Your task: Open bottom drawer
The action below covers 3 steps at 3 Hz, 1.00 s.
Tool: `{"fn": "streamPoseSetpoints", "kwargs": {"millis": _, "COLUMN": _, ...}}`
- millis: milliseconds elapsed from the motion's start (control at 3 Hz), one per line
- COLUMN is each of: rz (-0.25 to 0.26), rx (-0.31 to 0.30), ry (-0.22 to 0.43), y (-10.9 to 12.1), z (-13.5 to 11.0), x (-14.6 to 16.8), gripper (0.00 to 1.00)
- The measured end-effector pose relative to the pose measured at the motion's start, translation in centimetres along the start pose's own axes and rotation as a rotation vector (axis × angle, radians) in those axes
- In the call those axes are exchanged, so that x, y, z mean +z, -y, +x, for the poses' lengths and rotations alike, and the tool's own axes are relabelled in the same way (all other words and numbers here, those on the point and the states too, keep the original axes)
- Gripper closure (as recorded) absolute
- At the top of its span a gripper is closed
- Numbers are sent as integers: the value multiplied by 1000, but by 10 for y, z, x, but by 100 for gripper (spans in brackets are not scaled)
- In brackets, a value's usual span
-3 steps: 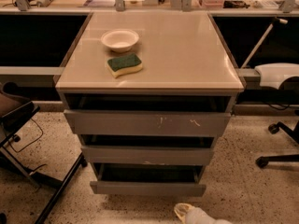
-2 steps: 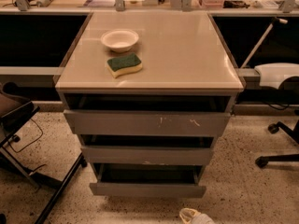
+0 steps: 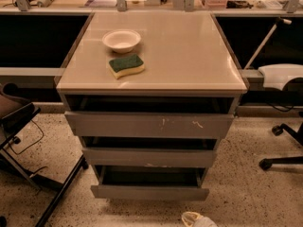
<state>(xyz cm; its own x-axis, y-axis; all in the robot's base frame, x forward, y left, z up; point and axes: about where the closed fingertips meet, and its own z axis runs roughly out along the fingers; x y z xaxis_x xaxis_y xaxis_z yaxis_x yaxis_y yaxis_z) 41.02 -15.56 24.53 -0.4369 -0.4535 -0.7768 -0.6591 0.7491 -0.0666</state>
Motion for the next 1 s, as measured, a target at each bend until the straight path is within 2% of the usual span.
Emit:
{"fn": "streamPoseSetpoints", "kwargs": {"millis": 333, "rz": 0, "rx": 0, "ry": 0, "y": 0, "z": 0, "x": 0, "gripper": 11}}
{"fn": "streamPoseSetpoints", "kwargs": {"millis": 667, "rz": 4, "rx": -30, "ry": -21, "y": 7, "z": -6, "x": 9, "gripper": 0}}
{"fn": "streamPoseSetpoints", "kwargs": {"millis": 1000, "rz": 34, "rx": -79, "ry": -100, "y": 35, "z": -11, "x": 25, "gripper": 0}}
